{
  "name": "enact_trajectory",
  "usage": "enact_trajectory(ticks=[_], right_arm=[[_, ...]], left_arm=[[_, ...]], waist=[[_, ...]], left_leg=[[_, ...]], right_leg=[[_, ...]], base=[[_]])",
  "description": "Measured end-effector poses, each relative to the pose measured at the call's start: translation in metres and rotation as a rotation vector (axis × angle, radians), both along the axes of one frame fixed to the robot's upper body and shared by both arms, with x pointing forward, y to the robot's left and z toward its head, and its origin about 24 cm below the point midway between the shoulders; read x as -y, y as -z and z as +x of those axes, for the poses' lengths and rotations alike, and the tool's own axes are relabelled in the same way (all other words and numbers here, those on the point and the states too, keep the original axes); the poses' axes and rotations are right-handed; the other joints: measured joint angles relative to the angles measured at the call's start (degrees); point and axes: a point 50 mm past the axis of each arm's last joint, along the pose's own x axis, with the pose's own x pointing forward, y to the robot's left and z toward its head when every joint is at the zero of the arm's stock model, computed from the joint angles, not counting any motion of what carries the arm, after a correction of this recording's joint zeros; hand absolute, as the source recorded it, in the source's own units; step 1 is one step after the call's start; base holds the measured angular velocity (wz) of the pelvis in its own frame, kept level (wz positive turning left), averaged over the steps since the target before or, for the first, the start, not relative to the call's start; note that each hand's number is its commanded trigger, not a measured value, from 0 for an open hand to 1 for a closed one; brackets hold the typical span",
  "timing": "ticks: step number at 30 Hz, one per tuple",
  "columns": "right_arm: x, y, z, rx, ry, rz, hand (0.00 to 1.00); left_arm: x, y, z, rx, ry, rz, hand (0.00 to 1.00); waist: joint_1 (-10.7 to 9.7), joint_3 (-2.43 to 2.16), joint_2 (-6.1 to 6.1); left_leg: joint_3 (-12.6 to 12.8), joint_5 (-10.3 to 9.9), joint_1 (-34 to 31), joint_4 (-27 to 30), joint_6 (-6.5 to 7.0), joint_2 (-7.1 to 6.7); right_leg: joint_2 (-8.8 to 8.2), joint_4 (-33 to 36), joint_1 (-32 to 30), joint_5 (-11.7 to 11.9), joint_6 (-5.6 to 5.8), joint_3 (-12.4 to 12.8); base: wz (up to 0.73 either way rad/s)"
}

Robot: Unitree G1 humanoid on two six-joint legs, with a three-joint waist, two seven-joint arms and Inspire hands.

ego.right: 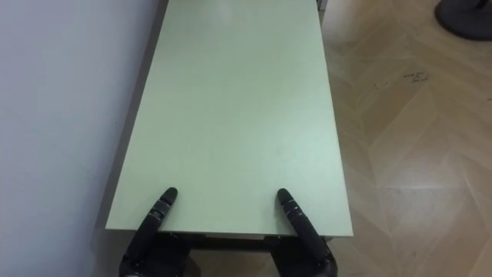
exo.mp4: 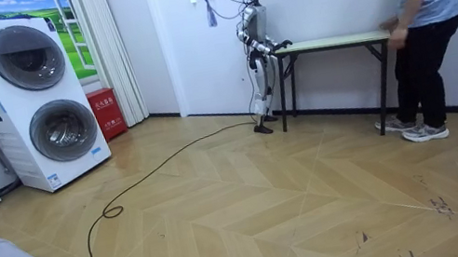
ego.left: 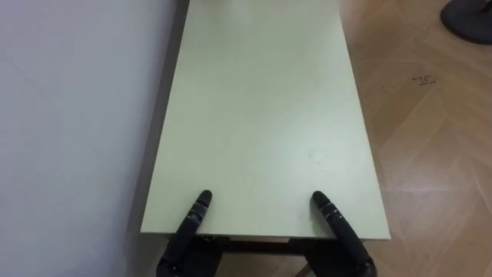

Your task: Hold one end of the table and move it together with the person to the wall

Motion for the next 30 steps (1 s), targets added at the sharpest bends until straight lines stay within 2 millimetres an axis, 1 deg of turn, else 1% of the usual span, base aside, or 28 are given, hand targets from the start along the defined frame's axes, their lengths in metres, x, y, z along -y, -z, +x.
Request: enact_trajectory(ticks=[2,3,4,5,6,7,8,9,10,11,12,13,14,15,16,19,20,21,23,24,28,30], right_arm=[[0.000,0.000,0.000,-0.001,0.001,0.000,1.00],[-0.001,0.000,0.000,0.000,0.003,0.003,1.00],[-0.001,0.001,-0.001,0.000,0.003,0.001,0.71],[-0.001,0.002,-0.001,0.000,0.004,-0.002,0.31],[-0.001,0.002,-0.001,0.000,0.004,-0.002,0.19],[-0.001,0.003,-0.002,-0.003,0.003,-0.003,0.37],[-0.002,0.003,-0.002,-0.003,0.005,0.002,0.42],[-0.002,0.003,-0.002,-0.001,0.005,0.002,0.52],[-0.002,0.004,-0.002,0.003,0.002,0.001,0.62],[-0.002,0.005,-0.003,0.018,-0.010,-0.008,0.73],[-0.001,0.007,-0.004,0.029,-0.020,-0.019,0.71],[-0.001,0.007,-0.004,0.027,-0.021,-0.020,0.61],[0.000,0.009,-0.005,0.017,-0.020,-0.023,0.53],[0.000,0.011,-0.006,0.012,-0.019,-0.025,0.29],[-0.001,0.013,-0.004,0.001,-0.024,-0.025,0.00],[-0.002,0.014,-0.005,-0.001,-0.033,-0.019,0.00],[-0.002,0.017,-0.007,0.008,-0.039,-0.016,0.00],[-0.002,0.017,-0.009,0.026,-0.049,-0.012,0.00],[-0.004,0.016,-0.009,0.060,-0.070,0.005,0.00],[-0.005,0.016,-0.010,0.062,-0.077,0.016,0.00],[-0.007,0.018,-0.012,0.070,-0.101,0.036,0.00],[-0.007,0.020,-0.014,0.079,-0.113,0.049,0.00]], left_arm=[[0.000,0.000,0.000,-0.001,0.000,0.000,0.75],[0.000,0.000,0.000,-0.001,0.000,0.000,0.75],[0.000,0.000,0.000,-0.001,0.000,0.000,0.51],[0.000,0.001,-0.001,-0.004,0.001,0.000,0.24],[0.000,0.001,-0.001,-0.006,0.001,0.000,0.13],[0.000,0.002,-0.002,-0.010,0.001,0.000,0.14],[0.000,0.002,-0.002,-0.012,0.003,-0.001,0.20],[0.000,0.002,-0.002,-0.011,0.006,0.001,0.26],[0.000,0.002,-0.002,-0.007,0.008,0.004,0.26],[-0.001,0.001,-0.002,0.005,0.018,0.015,0.22],[-0.001,0.001,-0.002,0.021,0.032,0.030,0.15],[-0.001,0.000,-0.001,0.031,0.037,0.032,0.03],[0.001,-0.001,0.000,0.059,0.056,0.034,0.01],[0.001,-0.001,0.000,0.060,0.058,0.031,0.00],[0.001,-0.002,0.001,0.075,0.064,0.026,0.00],[0.000,-0.001,0.000,0.080,0.069,0.026,0.00],[-0.001,0.000,-0.001,0.080,0.076,0.041,0.00],[-0.002,0.002,-0.002,0.077,0.077,0.046,0.00],[-0.004,0.004,-0.003,0.076,0.078,0.047,0.00],[-0.005,0.005,-0.004,0.075,0.081,0.047,0.00],[-0.007,0.010,-0.003,0.067,0.101,0.060,0.00],[-0.008,0.013,-0.005,0.074,0.139,0.094,0.00]], waist=[[0.07,-0.01,0.02],[0.09,-0.01,0.02],[0.12,-0.01,0.01],[0.16,-0.01,0.01],[0.16,-0.01,0.01],[0.15,-0.01,0.02],[0.15,-0.02,0.03],[0.18,-0.03,0.00],[0.20,-0.06,-0.03],[0.36,-0.06,-0.04],[0.49,-0.06,-0.04],[0.53,-0.06,-0.03],[0.76,-0.18,-0.01],[0.85,-0.28,-0.04],[0.92,-0.37,-0.07],[0.91,-0.59,-0.34],[0.87,-0.77,-0.50],[0.82,-0.80,-0.56],[0.79,-0.97,-0.74],[0.73,-0.94,-0.80],[0.72,-1.17,-0.42],[0.73,-1.25,-0.31]], left_leg=[[0.02,0.00,0.05,0.00,0.00,0.02],[0.04,0.00,0.11,0.01,0.00,0.03],[0.05,0.00,0.19,0.01,0.00,0.04],[0.06,0.00,0.41,0.00,0.00,0.04],[0.07,0.00,0.56,0.00,0.00,0.05],[0.11,0.00,0.83,-0.02,0.00,0.06],[0.11,0.00,0.93,-0.02,0.00,0.07],[0.09,0.00,0.94,-0.02,0.00,0.09],[0.08,0.00,0.97,-0.02,0.00,0.11],[0.09,0.00,1.13,-0.05,0.00,0.13],[0.09,0.00,1.39,-0.17,0.00,0.14],[0.10,0.00,1.58,-0.24,0.00,0.14],[0.08,0.01,1.99,-0.55,-0.05,0.14],[0.08,0.02,2.11,-0.70,-0.08,0.12],[0.07,0.01,2.23,-0.94,-0.11,0.11],[0.00,0.10,2.45,-1.27,-0.25,0.17],[-0.03,0.18,2.89,-1.61,-0.34,0.21],[-0.03,0.19,3.54,-1.74,-0.36,0.31],[-0.02,0.18,4.10,-1.82,-0.37,0.44],[-0.03,0.13,4.64,-1.92,-0.45,0.53],[-0.07,0.00,5.09,-2.64,-0.70,0.62],[-0.02,0.05,5.41,-2.74,-0.79,0.72]], right_leg=[[0.00,0.00,0.01,0.01,-0.02,-0.04],[0.00,0.01,0.06,0.02,-0.03,-0.04],[0.00,0.01,0.13,0.02,-0.03,-0.04],[0.01,0.01,0.36,0.02,-0.03,-0.04],[0.01,0.01,0.49,0.02,-0.03,-0.04],[0.02,0.00,0.74,0.01,-0.03,-0.04],[0.02,0.00,0.83,0.01,-0.03,-0.04],[0.04,0.00,0.87,0.01,-0.03,-0.06],[0.05,0.00,0.91,0.01,-0.03,-0.06],[0.07,0.00,1.07,0.01,-0.03,-0.05],[0.08,0.00,1.28,0.01,-0.03,-0.05],[0.09,-0.01,1.45,0.01,-0.03,-0.05],[0.10,-0.03,1.76,0.01,-0.03,-0.07],[0.09,-0.03,1.79,0.02,-0.03,-0.10],[0.08,-0.02,1.79,0.02,-0.03,-0.16],[0.10,-0.03,1.89,0.02,-0.03,-0.64],[0.11,-0.03,2.20,0.02,-0.03,-1.17],[0.16,-0.05,2.73,0.02,-0.03,-1.68],[0.28,-0.05,3.34,0.02,-0.04,-1.74],[0.37,-0.19,3.94,0.03,-0.04,-1.74],[0.54,-0.97,4.75,0.12,-0.18,-2.04],[0.66,-0.96,4.98,0.12,-0.19,-2.02]], base=[[0.00],[0.00],[0.00],[0.00],[0.00],[0.00],[0.00],[0.00],[0.00],[0.00],[0.00],[0.00],[0.00],[0.00],[0.00],[0.00],[0.00],[0.00],[0.00],[0.00],[-0.01],[0.00]])
